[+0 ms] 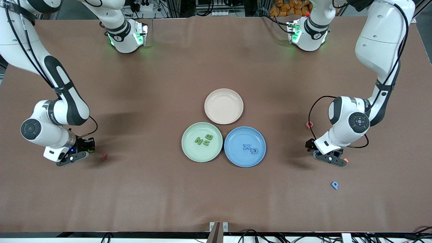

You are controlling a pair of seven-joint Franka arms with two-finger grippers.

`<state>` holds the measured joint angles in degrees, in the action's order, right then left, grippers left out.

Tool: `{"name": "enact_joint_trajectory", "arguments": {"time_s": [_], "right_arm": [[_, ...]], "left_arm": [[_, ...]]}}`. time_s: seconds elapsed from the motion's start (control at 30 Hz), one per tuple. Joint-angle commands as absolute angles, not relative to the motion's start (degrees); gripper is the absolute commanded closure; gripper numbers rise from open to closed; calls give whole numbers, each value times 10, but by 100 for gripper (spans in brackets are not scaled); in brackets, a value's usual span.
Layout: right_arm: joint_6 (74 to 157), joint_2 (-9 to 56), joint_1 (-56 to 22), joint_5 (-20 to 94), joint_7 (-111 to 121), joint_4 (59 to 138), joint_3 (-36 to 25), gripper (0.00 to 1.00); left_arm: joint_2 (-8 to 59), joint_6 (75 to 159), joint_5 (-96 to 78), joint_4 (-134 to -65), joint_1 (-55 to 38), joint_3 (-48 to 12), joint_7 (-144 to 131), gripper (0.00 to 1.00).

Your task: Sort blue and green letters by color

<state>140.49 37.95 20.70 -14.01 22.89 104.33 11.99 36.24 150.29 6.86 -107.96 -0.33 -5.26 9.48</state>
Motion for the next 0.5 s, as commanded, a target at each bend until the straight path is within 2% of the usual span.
{"name": "enact_joint_trajectory", "arguments": {"time_s": [0.0, 0.1, 0.23, 0.47], "right_arm": [[1396, 376, 200, -153, 198, 1034, 118, 100], [1390, 360, 197, -151, 168, 1036, 123, 100], [1335, 339, 185, -145, 116, 1029, 137, 100], [1263, 316, 156, -100, -8, 1006, 185, 100]], "left_arm": [[360, 1509, 72, -1083, 0, -54, 102, 0], [362, 1495, 72, -1075, 0, -54, 103, 0], [365, 1465, 71, -1062, 1, -55, 104, 0], [372, 1463, 69, -1049, 2, -55, 104, 0]]}}
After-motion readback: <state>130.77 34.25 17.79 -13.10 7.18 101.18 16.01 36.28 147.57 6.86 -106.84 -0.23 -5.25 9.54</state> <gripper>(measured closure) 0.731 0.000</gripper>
